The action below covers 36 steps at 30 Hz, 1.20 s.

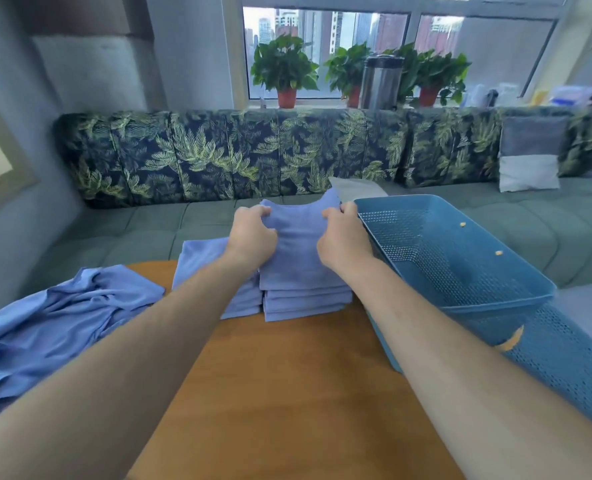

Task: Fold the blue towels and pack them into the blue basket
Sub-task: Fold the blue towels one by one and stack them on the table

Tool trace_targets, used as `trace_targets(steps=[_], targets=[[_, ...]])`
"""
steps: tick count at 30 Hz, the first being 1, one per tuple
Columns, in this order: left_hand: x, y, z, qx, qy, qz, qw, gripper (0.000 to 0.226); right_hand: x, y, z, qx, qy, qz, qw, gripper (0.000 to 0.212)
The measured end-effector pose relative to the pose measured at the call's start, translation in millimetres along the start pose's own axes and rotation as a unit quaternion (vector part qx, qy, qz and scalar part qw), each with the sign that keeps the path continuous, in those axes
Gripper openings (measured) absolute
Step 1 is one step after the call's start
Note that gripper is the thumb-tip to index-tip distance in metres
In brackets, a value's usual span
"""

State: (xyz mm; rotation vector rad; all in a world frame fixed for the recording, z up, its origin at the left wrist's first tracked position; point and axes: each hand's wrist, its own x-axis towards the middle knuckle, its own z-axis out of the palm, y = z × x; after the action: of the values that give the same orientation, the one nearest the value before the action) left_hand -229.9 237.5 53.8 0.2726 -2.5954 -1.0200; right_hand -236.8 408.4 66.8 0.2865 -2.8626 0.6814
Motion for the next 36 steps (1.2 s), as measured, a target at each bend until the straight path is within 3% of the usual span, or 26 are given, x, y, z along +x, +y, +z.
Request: trace_targets(steps=[2,4,7,10,14,20,27,33,36], targets=[[8.8,-7.9,18.0,0.038,-0.029,-0.012,0.999,0.04,7.9,3.6,10.8,-0.036,-0.021,0.009,0.999,0.043],[6.8,-15.5,34.0,0.144,-0.074,-0.007,0.987,0.018,10.6,5.1,22.7,-0.1,-0.072,0.024,0.992,0.042],[-2.7,-22.5,46.4,0.248,-0.052,0.083,0.964,0.025,8.2,6.7,35.1,-0.19,-0.051,-0.004,0.98,0.054],[-16.1,-23.4,50.5,0.194,0.045,0.209,0.957,0.026,-0.6,13.6,46.2,-0.191,0.036,-0.095,0.976,0.038],[-36.3,-32.4,62.8,0.221,-0.061,0.176,0.957,0.039,-23.9,20.1,63.4,-0.165,-0.063,-0.097,0.979,0.028],[-71.1,-27.9,17.6,0.141,0.0,0.196,0.97,0.036,-59.0,-6.6,52.6,-0.069,0.042,-0.182,0.98,0.028],[-164.9,-95.4,-59.9,0.18,0.077,0.076,0.978,0.028,-135.3,-90.7,91.8,0.016,-0.002,-0.279,0.96,0.025],[-242.2,-178.4,-147.8,0.244,0.103,-0.068,0.962,0.038,-189.3,-191.7,150.4,0.076,-0.11,-0.357,0.924,0.026],[-268.3,-212.9,-184.2,0.26,0.116,-0.121,0.951,0.032,-208.9,-235.6,170.8,0.108,-0.169,-0.369,0.908,0.025]])
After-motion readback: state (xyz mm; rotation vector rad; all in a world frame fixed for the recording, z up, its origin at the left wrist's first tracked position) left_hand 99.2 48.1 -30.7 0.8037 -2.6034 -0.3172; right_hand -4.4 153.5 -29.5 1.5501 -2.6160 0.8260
